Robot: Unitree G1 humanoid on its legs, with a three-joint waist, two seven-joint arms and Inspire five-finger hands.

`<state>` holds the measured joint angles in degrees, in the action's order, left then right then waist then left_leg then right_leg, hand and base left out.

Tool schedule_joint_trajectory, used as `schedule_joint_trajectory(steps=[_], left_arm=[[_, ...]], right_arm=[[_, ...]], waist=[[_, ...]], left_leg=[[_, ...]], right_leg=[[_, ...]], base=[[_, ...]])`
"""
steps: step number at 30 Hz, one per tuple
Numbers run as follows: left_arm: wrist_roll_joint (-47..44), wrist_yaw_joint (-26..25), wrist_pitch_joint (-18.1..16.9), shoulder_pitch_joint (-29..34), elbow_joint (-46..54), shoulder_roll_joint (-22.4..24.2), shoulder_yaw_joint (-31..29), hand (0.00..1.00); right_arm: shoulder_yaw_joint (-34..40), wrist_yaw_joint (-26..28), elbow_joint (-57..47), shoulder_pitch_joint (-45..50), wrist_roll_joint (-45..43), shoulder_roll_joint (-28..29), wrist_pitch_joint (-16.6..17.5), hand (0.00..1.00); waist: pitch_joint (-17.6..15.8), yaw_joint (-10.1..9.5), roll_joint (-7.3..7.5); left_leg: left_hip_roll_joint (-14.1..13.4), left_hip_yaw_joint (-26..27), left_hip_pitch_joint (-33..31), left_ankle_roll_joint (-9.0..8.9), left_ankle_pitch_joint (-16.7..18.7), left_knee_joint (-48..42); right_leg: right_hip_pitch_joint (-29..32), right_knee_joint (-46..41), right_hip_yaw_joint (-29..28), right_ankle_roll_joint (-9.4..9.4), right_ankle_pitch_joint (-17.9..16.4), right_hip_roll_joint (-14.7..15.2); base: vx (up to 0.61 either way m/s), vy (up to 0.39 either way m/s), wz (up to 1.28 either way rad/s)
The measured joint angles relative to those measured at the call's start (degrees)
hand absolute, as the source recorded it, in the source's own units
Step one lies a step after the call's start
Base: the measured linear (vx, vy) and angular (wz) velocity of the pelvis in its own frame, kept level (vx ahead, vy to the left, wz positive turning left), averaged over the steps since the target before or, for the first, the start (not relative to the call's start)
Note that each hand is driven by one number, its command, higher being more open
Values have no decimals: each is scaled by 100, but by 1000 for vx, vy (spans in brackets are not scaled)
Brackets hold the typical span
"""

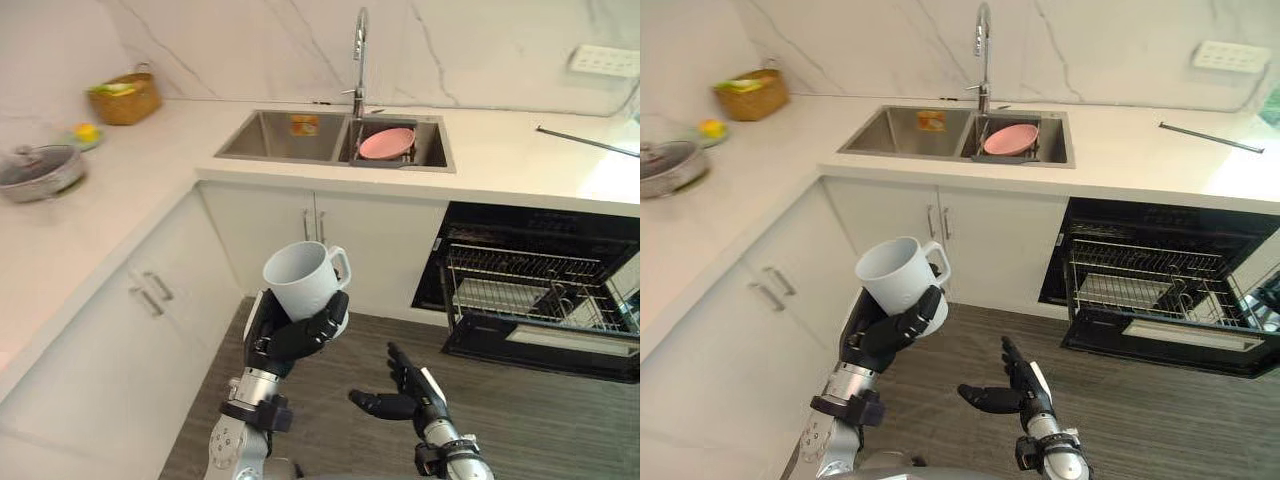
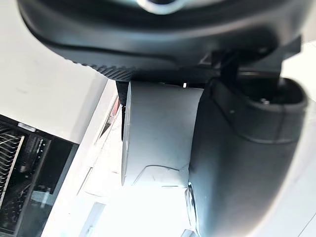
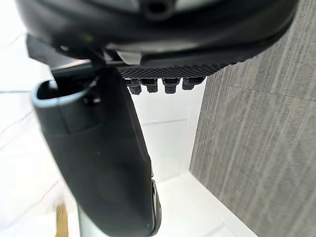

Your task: Walk over to the sink, pick up the cup, carry it to the dishwasher, place the cup inside the dishwasher, then close the dishwasher door

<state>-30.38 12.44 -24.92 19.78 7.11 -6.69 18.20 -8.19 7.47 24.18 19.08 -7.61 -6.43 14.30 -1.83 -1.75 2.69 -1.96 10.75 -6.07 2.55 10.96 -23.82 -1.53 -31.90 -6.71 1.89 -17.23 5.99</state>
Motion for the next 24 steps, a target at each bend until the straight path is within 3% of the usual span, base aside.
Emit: schedule_joint_trajectory(steps=[1, 3, 6, 7, 8, 9, 10, 11, 12, 15, 17, 18, 20, 21, 24], left_arm=[[2, -21, 2, 9, -6, -85, -38, 0], [16, -130, 4, 65, -9, -146, -95, 0], [15, -161, -48, 61, 85, -153, -257, 0], [14, -174, -48, 62, 123, -160, -293, 0], [15, -211, -47, 58, 167, -177, -394, 0], [8, -293, -45, 58, 169, -195, -517, 0], [5, -354, -37, 58, 163, -207, -565, 0], [4, -391, -26, 29, 67, -232, -636, 0], [0, -458, 71, 21, -35, -83, -610, 0], [3, -459, 75, -269, -132, -7, -357, 0], [10, -456, 74, -325, -163, -8, -194, 0], [22, -456, 69, -339, -220, 11, -75, 0], [103, -453, 69, -335, -270, -15, 35, 0], [137, -431, 68, -333, -273, -32, 52, 0], [227, -379, 32, -342, -272, -12, 23, 0]], right_arm=[[-1, 33, 30, -20, 2, 57, 12, 100], [-4, 139, 242, -83, 5, 88, 45, 100], [-26, 216, 339, -121, 50, 114, 82, 100], [-34, 218, 339, -149, 51, 113, 93, 100], [-79, 222, 341, -232, 54, 99, 95, 100], [-132, 257, 342, -327, 60, 93, 97, 100], [-145, 288, 333, -359, 64, 94, 103, 100], [-169, 311, 340, -382, 98, 46, 149, 100], [-141, 298, 363, -414, 117, -78, 142, 100], [25, 107, 331, -494, 113, -221, 138, 100], [75, 21, 337, -485, 105, -256, 130, 100], [108, -29, 338, -482, 104, -250, 122, 100], [107, -58, 272, -481, 101, -244, 122, 100], [108, -53, 183, -481, 101, -238, 122, 100], [116, 9, -47, -488, 101, -262, 125, 100]], waist=[[-25, 10, 74], [-68, 103, 59], [-39, 162, -11], [-45, 169, -20], [-56, 169, -37], [-59, 163, -34], [-57, 167, -10], [-43, 231, 54], [-51, 296, -233], [-264, 402, -446], [-301, 439, -421], [-335, 419, -432], [-416, 388, -436], [-412, 310, -442], [-399, 180, -426]], left_leg=[[83, 147, 438, 139, 119, 302], [102, 352, 1073, 267, 204, 637], [-130, 615, 1652, 196, 244, 1044], [-180, 672, 1719, 130, 281, 1070], [-278, 840, 1863, -62, 392, 1110], [-304, 1037, 2023, -268, 512, 1131], [-266, 1086, 2097, -357, 570, 1130], [-123, 1042, 2260, -423, 654, 1114], [-302, 943, 2266, -413, 669, 1017], [-404, 708, 2138, -410, 647, 687], [-484, 709, 2062, -413, 622, 265], [-673, 716, 1877, -380, 552, -472], [-1091, 700, 1384, -301, 79, -1954], [-1220, 636, 1035, -383, 172, -2602], [-961, 568, 335, -415, 628, -2289]], right_leg=[[430, -1063, 258, 218, 199, 203], [742, -1981, 835, 73, 117, 469], [1227, -1686, 1739, 86, -64, 447], [1322, -1491, 1924, 85, -63, 423], [1508, -952, 2334, 39, -24, 365], [1651, -248, 2676, -117, 239, 274], [1671, 186, 2799, -226, 562, 232], [1628, 649, 2815, -736, 1342, 183], [1520, 767, 2813, -802, 1378, -38], [1518, 818, 2733, -828, 1252, -209], [1455, 802, 2698, -734, 1044, -255], [1251, 934, 2653, -780, 1002, -383], [829, 1337, 2540, -813, 981, -642], [660, 1626, 2414, -809, 984, -803], [294, 2518, 2213, -694, 1058, -926]], base=[[381, 216, -76], [309, 146, -59], [309, 92, -48], [331, 12, -58], [342, -30, -76], [297, -49, -83], [330, -80, -82], [355, -76, -65], [344, -79, -57], [208, -84, -28], [101, -100, -13], [96, -122, -37], [78, -92, -48], [67, -56, -67], [84, -21, -73]])
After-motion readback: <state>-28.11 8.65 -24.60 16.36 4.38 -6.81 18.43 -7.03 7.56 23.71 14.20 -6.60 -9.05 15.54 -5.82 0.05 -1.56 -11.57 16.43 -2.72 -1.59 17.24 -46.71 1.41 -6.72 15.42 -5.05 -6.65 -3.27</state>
